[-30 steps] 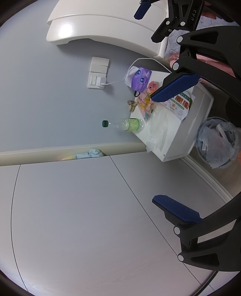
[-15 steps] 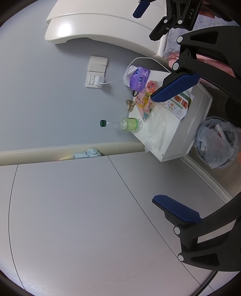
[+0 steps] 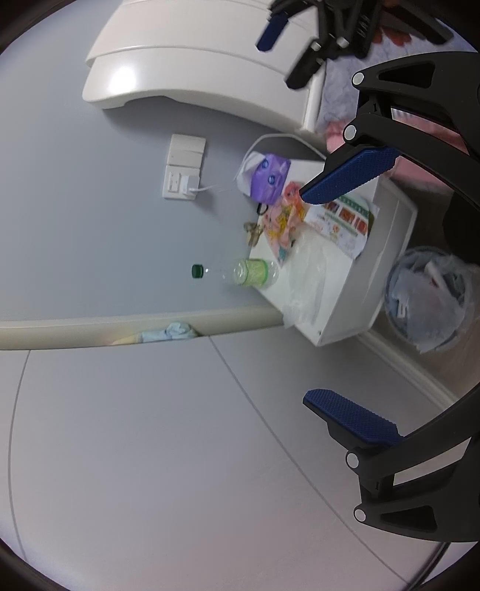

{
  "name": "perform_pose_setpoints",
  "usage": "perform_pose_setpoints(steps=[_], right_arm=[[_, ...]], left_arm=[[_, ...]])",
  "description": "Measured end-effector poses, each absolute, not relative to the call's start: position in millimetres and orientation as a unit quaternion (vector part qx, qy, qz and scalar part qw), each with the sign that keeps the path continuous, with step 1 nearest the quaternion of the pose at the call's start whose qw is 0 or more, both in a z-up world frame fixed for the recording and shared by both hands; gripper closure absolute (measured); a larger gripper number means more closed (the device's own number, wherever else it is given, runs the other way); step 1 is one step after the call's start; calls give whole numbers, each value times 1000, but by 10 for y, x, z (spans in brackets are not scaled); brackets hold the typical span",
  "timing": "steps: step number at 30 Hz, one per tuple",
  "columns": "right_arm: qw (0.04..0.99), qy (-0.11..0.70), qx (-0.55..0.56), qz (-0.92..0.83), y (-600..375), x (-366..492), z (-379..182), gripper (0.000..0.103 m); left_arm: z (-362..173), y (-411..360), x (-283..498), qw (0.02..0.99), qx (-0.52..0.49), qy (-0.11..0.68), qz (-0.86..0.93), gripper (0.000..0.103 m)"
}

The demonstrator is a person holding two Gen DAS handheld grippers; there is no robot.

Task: Collect trash
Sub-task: 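Move both tools toward the pink cartoon snack bag on the nightstand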

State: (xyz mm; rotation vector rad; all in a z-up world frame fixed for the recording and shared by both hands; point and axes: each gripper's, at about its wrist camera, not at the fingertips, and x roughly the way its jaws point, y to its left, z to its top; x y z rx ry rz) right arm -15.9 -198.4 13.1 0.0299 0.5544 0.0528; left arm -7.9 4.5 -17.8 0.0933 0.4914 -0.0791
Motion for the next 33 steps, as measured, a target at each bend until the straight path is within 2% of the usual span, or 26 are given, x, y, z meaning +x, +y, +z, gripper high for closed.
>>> perform_pose_setpoints(steps=[15,24,33], right_arm=[[952,306,-4,22,-2082,-162,-133,6],[941,329,60,47,-2291,18,-296,6],[936,340,84,37,-2605,463,-558,6]], left_arm=[[-542,-6,-53,961,84,248,-91,6],[-641,-110,185,953,69,267,-127,6],[-764,-405,640,944,115,268,-154,6]])
